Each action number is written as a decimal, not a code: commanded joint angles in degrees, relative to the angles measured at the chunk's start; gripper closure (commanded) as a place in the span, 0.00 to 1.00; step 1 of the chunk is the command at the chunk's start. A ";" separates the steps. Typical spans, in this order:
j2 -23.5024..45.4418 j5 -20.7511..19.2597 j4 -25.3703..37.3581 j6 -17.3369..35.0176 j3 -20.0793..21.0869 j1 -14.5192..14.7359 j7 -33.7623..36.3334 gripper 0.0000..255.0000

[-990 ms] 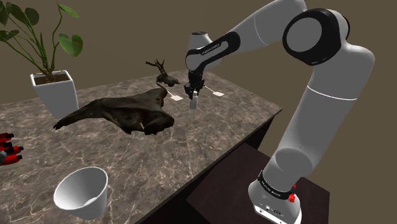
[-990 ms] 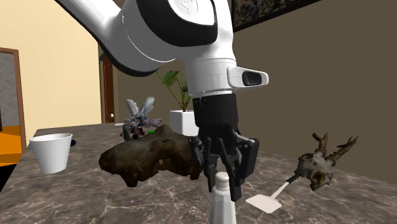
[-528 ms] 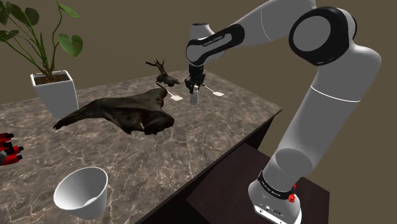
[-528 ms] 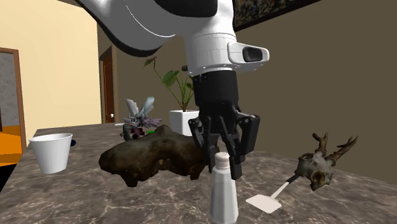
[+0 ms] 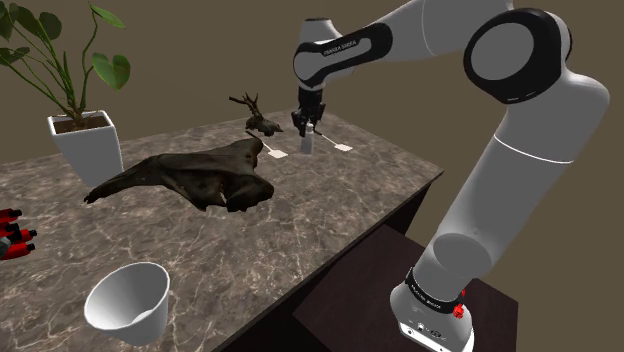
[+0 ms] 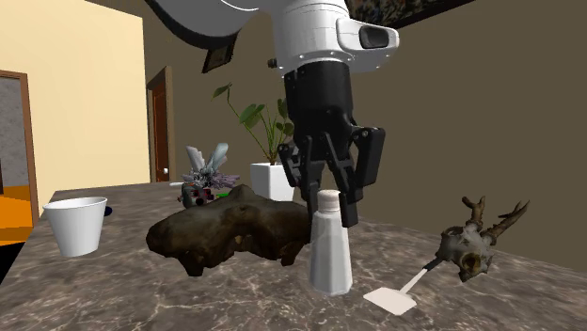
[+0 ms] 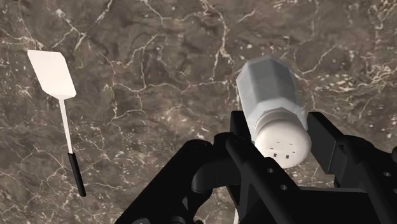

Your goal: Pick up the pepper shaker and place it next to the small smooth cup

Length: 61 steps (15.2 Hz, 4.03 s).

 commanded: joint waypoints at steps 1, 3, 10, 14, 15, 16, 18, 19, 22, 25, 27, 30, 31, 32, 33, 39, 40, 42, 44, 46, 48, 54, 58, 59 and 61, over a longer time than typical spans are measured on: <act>-0.28 0.07 1.35 -1.64 0.02 0.02 -0.18 1.00; -0.64 0.11 2.48 -3.12 0.05 0.05 -0.32 1.00; -1.53 0.26 6.84 -8.34 0.12 0.12 -0.82 1.00; -1.77 0.35 9.63 -11.36 0.16 0.16 -1.12 1.00; -1.80 0.37 10.36 -12.12 0.17 0.17 -1.20 1.00; -1.82 0.40 11.11 -12.89 0.18 0.18 -1.28 1.00; -3.02 0.22 10.39 -13.51 0.81 0.79 -0.05 1.00; -4.17 0.07 9.08 -13.49 1.46 1.39 1.24 1.00; -7.31 -0.19 5.59 -13.60 3.53 3.12 5.13 1.00; -9.98 -0.15 2.74 -13.90 5.75 4.82 9.03 1.00; -11.50 0.03 1.18 -14.18 7.30 5.95 11.64 1.00; -13.38 0.49 -0.66 -14.69 9.72 7.65 15.57 1.00; -13.90 0.68 -1.14 -14.88 10.54 8.23 16.88 1.00; -14.36 0.89 -1.56 -15.08 11.38 8.79 18.20 1.00; -14.76 1.11 -1.92 -15.28 12.23 9.36 19.52 1.00; -15.97 2.59 -2.68 -16.58 17.43 12.83 27.58 1.00; -15.96 2.84 -2.58 -16.80 18.33 13.39 28.95 1.00; -15.76 3.31 -2.19 -17.25 20.14 14.51 31.70 1.00; -15.31 3.72 -1.55 -17.71 21.98 15.61 34.49 1.00; -14.61 4.05 -0.65 -18.17 23.83 16.69 37.33 1.00; -13.66 4.27 0.51 -18.64 25.67 17.78 40.21 1.00; -9.19 4.00 5.57 -20.23 31.24 21.01 49.20 1.00; -4.79 2.78 10.33 -21.58 34.87 23.36 55.50 1.00; -3.51 2.32 11.71 -21.97 35.74 24.01 57.12 1.00; -0.70 1.19 14.71 -22.86 37.37 25.49 60.39 1.00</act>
